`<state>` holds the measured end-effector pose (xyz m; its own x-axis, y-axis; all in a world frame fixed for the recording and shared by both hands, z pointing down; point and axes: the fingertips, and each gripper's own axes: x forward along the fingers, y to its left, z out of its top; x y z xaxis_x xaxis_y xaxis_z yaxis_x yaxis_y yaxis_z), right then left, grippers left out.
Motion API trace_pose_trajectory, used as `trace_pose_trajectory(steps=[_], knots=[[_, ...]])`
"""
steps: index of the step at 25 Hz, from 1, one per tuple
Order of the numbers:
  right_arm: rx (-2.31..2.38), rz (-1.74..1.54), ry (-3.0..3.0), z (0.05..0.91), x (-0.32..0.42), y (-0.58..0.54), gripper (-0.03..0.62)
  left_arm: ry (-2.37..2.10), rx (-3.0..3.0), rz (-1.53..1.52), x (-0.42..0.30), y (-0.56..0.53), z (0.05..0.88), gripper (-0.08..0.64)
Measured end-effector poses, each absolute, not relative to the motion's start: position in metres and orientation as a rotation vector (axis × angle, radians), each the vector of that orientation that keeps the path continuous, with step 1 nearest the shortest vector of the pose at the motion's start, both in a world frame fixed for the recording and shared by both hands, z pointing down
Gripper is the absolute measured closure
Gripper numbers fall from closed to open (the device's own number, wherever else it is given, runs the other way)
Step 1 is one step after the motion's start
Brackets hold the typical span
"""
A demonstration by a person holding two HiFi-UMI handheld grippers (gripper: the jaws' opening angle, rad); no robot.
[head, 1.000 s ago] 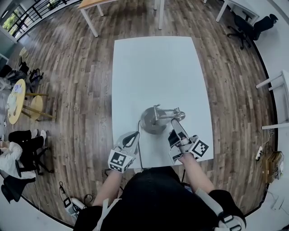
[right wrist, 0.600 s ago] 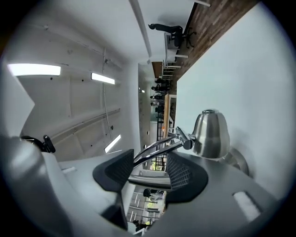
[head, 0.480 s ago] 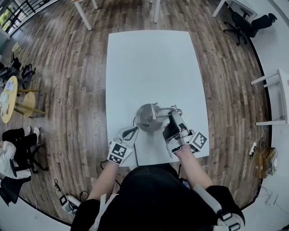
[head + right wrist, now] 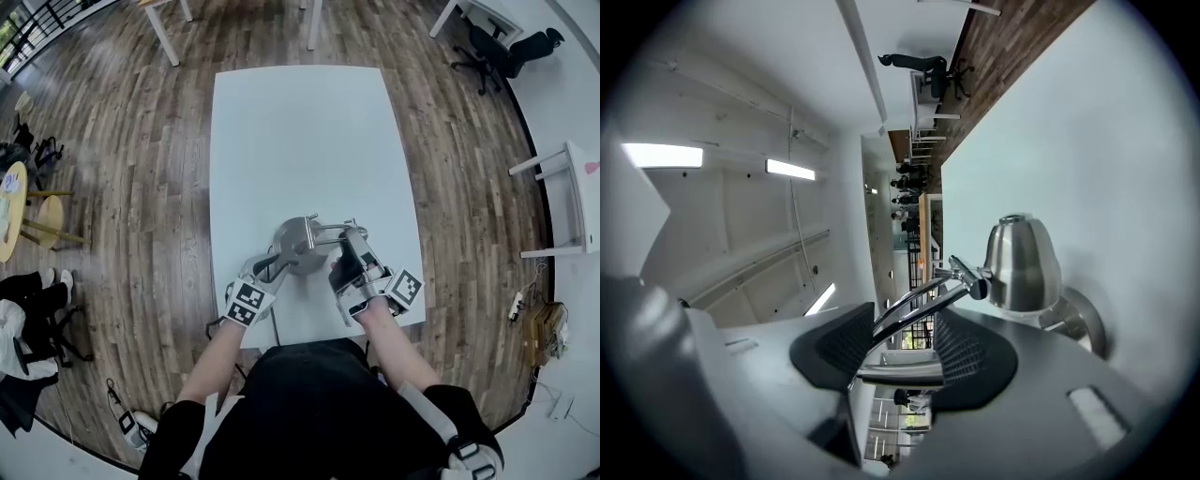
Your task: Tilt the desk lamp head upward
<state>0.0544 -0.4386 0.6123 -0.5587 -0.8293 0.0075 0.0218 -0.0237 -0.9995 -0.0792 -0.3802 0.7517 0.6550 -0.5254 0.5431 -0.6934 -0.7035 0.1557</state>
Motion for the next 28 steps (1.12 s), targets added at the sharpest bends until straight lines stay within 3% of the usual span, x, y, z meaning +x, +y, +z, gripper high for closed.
trace_pose_trajectory(steps=[16, 28], knots=[[-1.076, -1.450, 1.915, 0.584, 0.068, -0.449, 0.397, -0.890, 2.506, 0.853, -0.075, -0.385, 0.764, 0.460], [-1.130, -1.255, 2.161, 0.546, 0.066, -0.448, 0.419, -0.932, 2.562, 0.817, -0.075, -0.385, 0.760, 0.460]])
